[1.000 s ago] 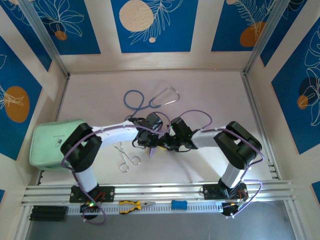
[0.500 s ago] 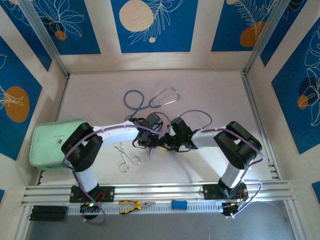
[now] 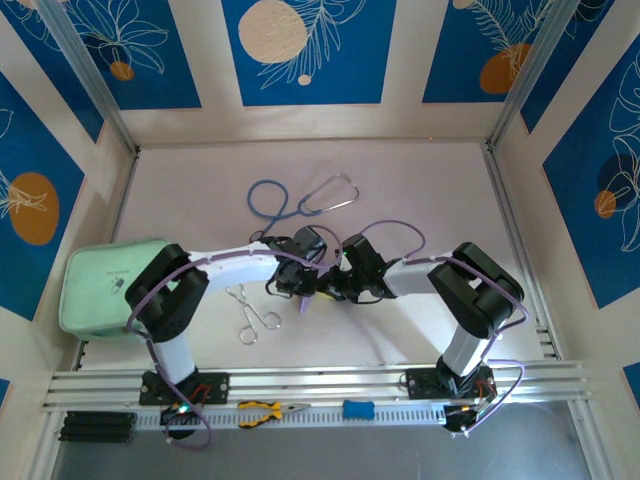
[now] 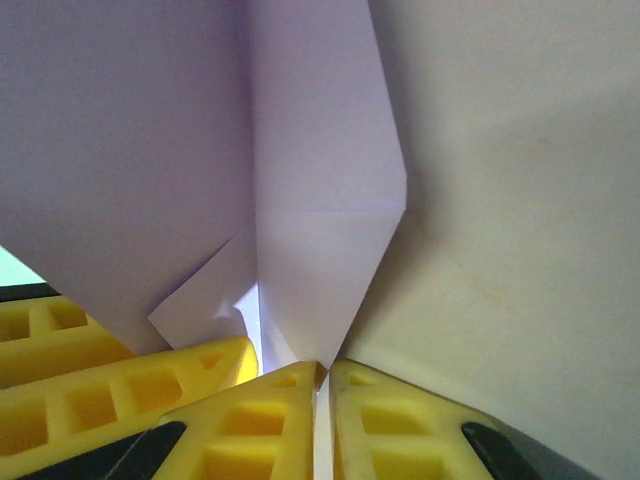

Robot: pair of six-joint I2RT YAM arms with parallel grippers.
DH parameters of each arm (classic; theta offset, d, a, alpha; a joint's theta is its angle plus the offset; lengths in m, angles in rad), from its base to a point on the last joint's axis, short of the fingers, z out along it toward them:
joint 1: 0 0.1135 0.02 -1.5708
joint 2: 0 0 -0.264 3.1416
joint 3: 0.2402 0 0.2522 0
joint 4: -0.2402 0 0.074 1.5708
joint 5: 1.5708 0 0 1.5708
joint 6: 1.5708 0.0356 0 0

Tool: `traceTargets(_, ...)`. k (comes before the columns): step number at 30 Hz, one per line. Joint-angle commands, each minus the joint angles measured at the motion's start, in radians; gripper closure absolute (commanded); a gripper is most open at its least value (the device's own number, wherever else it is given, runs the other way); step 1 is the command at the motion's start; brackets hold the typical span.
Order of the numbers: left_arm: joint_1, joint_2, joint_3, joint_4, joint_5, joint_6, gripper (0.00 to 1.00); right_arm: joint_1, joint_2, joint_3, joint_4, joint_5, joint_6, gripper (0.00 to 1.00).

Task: Fold a paper plane with a square sheet of paper (pick it up from the middle)
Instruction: Turn over a paper plane at the center of the table.

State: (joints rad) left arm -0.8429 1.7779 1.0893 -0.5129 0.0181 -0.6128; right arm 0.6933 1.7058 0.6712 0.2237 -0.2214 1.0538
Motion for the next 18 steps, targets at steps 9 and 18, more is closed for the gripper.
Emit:
traceTargets(9, -0.008, 0.037, 0.004, -0.008, 0.009, -0.005, 0.85, -0.006, 0.009, -0.014, 0.017, -0.027, 0.011, 0.87)
traceTargets(18, -0.009, 0.059, 0.009, -0.013, 0.016, -0.001, 0.90, -0.007, 0.005, -0.015, 0.022, -0.030, 0.010, 0.86)
